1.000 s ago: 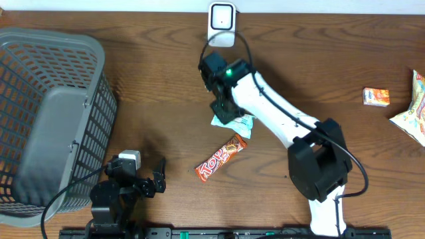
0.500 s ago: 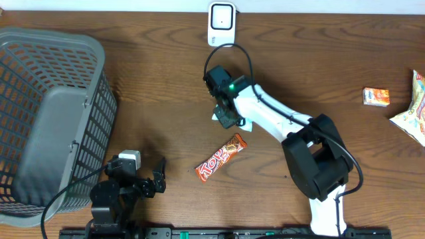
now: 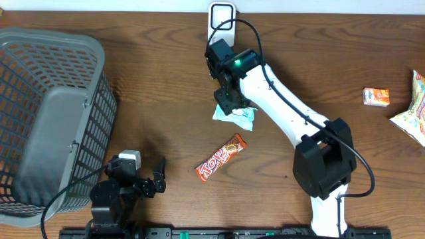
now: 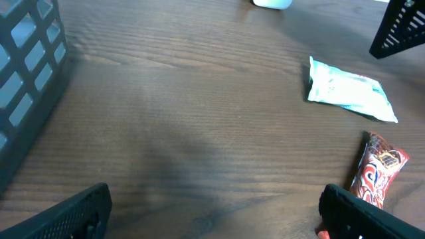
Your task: Scan the item barcode
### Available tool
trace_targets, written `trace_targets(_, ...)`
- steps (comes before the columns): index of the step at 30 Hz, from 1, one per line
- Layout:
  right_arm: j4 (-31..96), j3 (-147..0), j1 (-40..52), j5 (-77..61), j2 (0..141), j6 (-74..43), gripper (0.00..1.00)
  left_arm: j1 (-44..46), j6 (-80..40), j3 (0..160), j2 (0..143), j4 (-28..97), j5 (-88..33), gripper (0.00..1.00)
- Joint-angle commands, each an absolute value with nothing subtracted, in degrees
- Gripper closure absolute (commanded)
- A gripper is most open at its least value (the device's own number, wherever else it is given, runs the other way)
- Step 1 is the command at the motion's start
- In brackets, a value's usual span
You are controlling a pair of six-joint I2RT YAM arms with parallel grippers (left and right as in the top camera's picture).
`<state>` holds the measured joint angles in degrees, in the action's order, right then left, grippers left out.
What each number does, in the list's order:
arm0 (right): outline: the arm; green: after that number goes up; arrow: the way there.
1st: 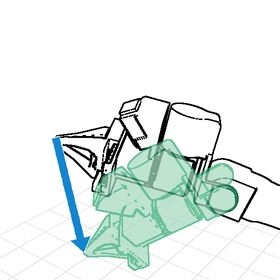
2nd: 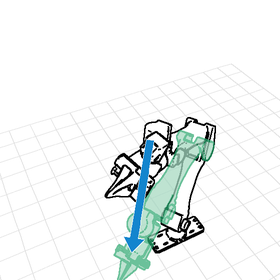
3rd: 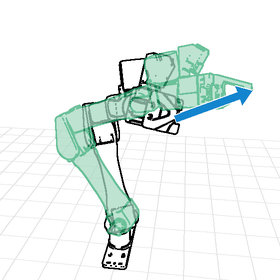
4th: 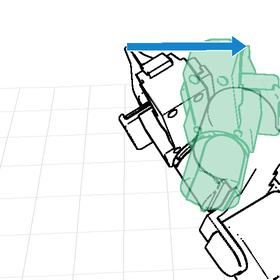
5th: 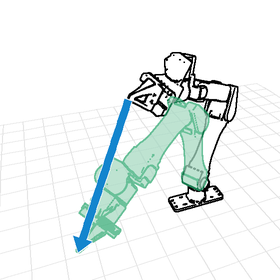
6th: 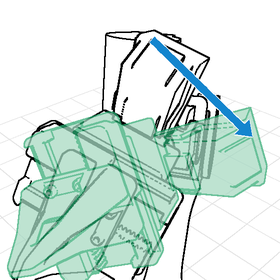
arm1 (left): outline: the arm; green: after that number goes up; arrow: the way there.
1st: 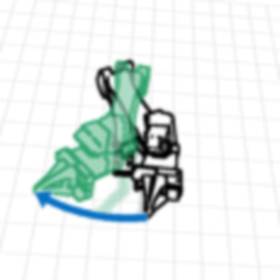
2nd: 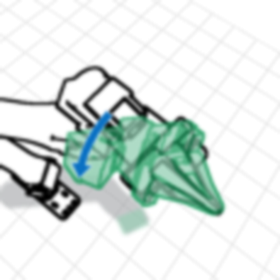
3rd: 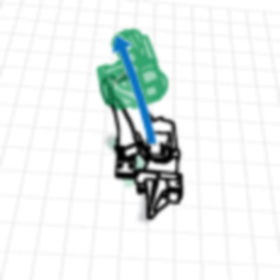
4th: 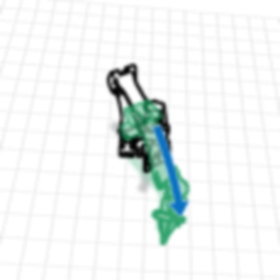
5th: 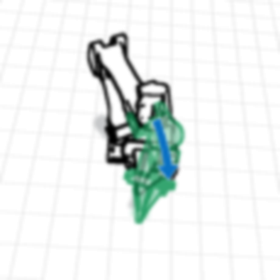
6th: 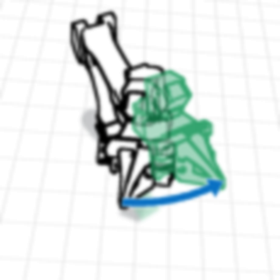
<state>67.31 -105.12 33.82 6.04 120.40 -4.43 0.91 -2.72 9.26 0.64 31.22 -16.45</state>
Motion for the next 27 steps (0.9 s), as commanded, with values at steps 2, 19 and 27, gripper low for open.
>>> trace_targets(2,66.65,-103.61,31.42,5.82,120.33,-0.75,0.39,0.71,-2.17,8.67,0.54,31.88,-17.15,0.0)
trace_targets(19,49.8,-82.91,38.09,28.1,120.33,5.8,0.03,0.71,-2.15,8.64,0.56,31.88,-17.15,0.0)
trace_targets(27,32.97,-70.87,35.97,25.12,120.33,14.92,0.09,0.71,-2.15,8.67,0.56,31.88,-17.15,0.0)
